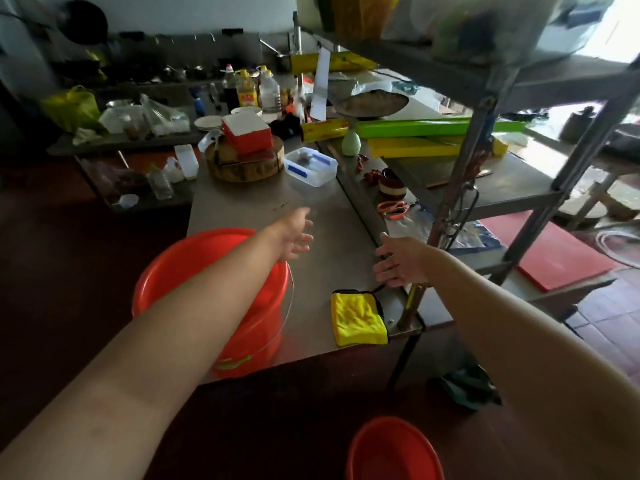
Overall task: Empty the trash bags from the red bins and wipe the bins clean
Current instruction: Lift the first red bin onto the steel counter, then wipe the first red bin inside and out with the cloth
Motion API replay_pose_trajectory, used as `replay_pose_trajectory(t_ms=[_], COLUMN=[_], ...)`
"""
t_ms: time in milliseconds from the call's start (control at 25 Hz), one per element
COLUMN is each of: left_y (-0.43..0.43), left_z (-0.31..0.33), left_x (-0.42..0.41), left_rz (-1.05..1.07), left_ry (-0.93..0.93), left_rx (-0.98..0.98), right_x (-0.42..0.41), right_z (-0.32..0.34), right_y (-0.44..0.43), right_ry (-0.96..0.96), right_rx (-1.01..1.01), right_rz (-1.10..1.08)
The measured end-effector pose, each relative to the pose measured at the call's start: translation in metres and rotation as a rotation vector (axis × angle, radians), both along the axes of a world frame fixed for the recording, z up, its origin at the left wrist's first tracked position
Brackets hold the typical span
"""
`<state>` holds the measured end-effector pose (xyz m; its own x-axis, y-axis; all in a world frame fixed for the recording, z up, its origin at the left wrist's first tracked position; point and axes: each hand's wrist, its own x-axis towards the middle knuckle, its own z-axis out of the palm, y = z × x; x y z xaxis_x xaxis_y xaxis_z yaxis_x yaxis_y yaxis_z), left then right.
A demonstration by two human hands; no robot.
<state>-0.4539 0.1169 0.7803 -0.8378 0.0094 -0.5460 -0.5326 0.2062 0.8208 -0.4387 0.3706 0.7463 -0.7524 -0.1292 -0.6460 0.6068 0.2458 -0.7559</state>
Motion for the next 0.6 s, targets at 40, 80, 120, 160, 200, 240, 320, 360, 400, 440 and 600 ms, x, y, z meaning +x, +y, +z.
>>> replay_pose_trajectory(t_ms=[40,80,120,160,200,240,320,360,400,440,600], left_y=[0.014,0.027,0.035,0.041,0.047,0.051,0.057,0.059,0.06,0.061,0.061], left_z=[-0.007,-0.015,-0.027,-0.04,-0.055,-0.071,-0.105,-0.123,-0.141,-0.157,-0.227], left_x=[0.003,0.007,0.011,0.014,0.017,0.019,0.025,0.026,0.027,0.026,0.017], left_rz=[-0.002,-0.004,-0.003,0.004,0.018,0.027,0.037,0.045,0.05,0.052,-0.075], left_ry=[-0.016,-0.032,-0.049,-0.065,-0.082,-0.105,-0.157,-0.178,-0.185,-0.173,-0.057], left_rx=[0.006,0.01,0.008,-0.001,-0.018,-0.042,-0.074,-0.087,-0.107,-0.137,-0.315], right_x=[0.0,0.0,0.002,0.003,0.004,0.004,0.005,0.005,0.004,0.002,-0.006], right_z=[-0.003,-0.007,-0.014,-0.023,-0.034,-0.048,-0.077,-0.093,-0.11,-0.125,-0.195], right_y=[0.009,0.015,0.019,0.023,0.027,0.029,0.029,0.029,0.029,0.029,0.025], right_ry=[-0.012,-0.02,-0.023,-0.027,-0.038,-0.053,-0.076,-0.074,-0.048,0.001,0.167], right_rx=[0.009,0.02,0.029,0.04,0.055,0.071,0.116,0.148,0.186,0.226,0.358], right_rz=[0.02,0.042,0.058,0.063,0.074,0.095,0.124,0.117,0.108,0.11,0.22])
